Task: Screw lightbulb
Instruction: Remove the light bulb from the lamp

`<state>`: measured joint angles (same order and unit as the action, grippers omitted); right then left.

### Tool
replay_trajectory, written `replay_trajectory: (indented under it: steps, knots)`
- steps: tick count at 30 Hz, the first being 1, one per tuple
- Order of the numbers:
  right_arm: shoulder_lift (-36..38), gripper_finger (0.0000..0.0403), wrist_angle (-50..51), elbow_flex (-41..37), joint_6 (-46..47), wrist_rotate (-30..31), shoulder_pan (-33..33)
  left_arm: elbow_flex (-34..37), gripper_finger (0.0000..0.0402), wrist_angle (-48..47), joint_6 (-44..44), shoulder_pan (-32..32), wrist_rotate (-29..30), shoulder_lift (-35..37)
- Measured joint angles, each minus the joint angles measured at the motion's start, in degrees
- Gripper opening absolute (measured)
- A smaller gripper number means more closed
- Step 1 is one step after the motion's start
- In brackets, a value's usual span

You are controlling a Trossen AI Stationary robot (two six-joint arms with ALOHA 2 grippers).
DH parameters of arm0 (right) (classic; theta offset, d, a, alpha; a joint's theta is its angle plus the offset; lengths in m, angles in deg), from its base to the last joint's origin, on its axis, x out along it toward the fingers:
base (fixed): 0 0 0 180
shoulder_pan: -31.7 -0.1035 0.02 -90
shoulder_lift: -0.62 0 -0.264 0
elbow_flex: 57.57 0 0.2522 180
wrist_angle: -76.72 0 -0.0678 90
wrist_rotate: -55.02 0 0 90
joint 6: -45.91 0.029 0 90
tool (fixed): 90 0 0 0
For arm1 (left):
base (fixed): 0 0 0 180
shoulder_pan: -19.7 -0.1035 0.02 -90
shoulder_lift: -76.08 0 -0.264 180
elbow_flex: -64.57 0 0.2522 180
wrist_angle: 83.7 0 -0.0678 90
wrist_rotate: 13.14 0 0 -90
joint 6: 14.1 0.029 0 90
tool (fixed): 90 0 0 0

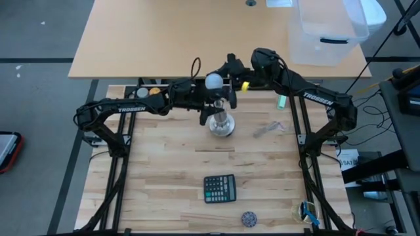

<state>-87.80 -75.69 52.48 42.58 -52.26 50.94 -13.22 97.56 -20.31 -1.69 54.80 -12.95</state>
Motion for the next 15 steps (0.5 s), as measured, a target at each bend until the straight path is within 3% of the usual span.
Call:
replay_trajectory:
  steps: [6, 11, 15]
  knots:
    - [-0.04, 0.0264, 0.49, 0.00, -0.32, -20.03, 4.18, 0.00, 0.0174, -0.25, 0.49, 0.13, -10.03, 0.00]
    - [-0.09, 0.0275, 0.69, 0.00, 0.73, -29.61, 6.50, 0.00, 0.0174, -0.26, -0.26, 0.15, -16.38, 0.00]
    - [-0.11, 0.0276, 0.25, -0.02, 2.87, -30.49, 6.89, 0.00, 0.0174, -0.23, -1.02, 0.22, -17.33, 0.00]
